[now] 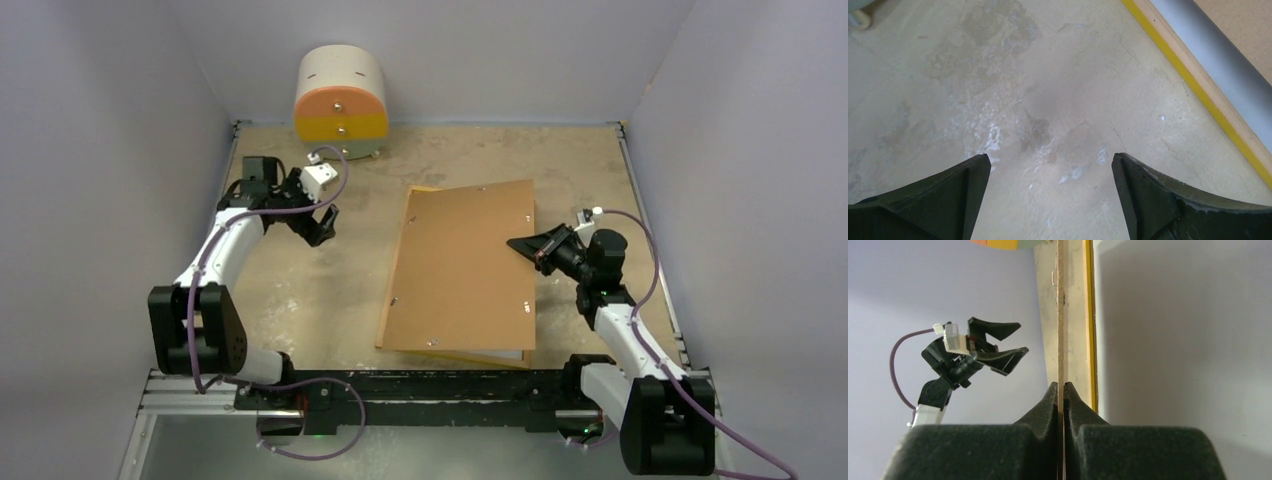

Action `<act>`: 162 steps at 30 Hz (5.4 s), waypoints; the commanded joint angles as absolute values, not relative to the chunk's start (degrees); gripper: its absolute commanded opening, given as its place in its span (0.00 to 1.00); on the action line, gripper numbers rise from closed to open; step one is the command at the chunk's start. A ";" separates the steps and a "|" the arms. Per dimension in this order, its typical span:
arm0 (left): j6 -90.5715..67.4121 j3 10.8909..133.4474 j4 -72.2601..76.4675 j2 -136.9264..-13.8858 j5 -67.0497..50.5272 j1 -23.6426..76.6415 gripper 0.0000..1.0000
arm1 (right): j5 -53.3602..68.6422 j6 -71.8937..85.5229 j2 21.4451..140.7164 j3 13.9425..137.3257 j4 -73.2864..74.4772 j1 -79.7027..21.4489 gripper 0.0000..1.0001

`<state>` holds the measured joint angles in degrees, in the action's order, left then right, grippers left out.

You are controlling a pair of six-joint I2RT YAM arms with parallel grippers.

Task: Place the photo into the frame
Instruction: Turn over the photo frame item on the photo frame.

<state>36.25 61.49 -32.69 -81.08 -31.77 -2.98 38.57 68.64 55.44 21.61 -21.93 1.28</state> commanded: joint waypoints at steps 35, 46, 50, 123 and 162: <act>27.82 65.74 -29.14 -95.87 -20.39 6.90 1.00 | 39.81 69.78 69.16 14.90 -54.29 2.99 0.00; 28.89 63.95 -28.55 -94.64 -19.96 7.29 1.00 | 40.75 70.13 74.93 12.94 -59.78 2.99 0.00; 29.29 63.68 -28.92 -94.31 -19.80 7.62 1.00 | 40.11 69.67 75.57 12.75 -61.17 2.99 0.00; 31.41 56.96 -27.30 -91.07 -16.60 11.51 1.00 | 16.09 50.48 76.60 24.34 -31.16 -10.18 0.43; 27.73 65.18 -33.05 -93.57 -26.11 11.43 1.00 | 10.49 41.06 70.75 45.50 -3.16 -20.75 0.99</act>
